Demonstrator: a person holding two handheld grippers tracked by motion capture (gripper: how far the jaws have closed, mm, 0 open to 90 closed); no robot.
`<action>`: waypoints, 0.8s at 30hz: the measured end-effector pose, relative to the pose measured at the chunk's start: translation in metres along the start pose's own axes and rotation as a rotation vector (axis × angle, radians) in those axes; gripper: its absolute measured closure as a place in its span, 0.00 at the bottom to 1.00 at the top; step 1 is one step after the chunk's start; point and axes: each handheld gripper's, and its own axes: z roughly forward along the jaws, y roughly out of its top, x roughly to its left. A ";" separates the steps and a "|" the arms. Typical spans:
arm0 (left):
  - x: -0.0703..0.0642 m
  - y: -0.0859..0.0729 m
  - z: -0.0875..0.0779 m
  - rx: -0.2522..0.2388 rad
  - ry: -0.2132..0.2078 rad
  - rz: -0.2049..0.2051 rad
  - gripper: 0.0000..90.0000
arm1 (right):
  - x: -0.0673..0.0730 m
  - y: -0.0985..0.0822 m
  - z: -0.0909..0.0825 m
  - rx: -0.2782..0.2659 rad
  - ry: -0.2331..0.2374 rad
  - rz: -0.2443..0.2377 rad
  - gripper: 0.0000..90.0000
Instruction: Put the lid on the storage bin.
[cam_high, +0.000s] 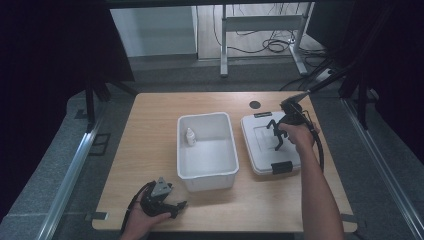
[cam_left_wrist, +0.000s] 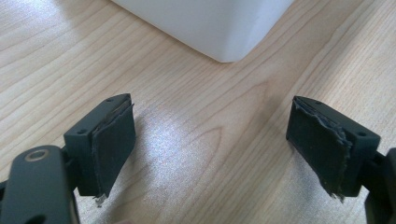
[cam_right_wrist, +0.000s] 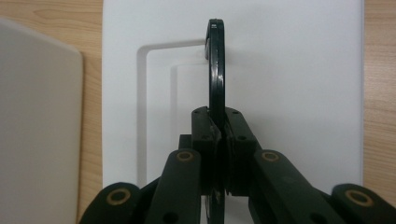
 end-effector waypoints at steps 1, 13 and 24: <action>0.000 0.000 0.000 0.001 -0.001 0.000 0.17 | 0.002 0.000 -0.004 -0.006 0.002 0.008 0.95; 0.000 0.001 0.000 0.001 0.005 0.000 0.17 | 0.018 -0.010 -0.043 -0.046 0.015 -0.027 0.95; 0.000 0.001 0.000 0.005 0.005 0.000 0.17 | 0.027 -0.019 -0.073 -0.055 0.044 -0.034 0.95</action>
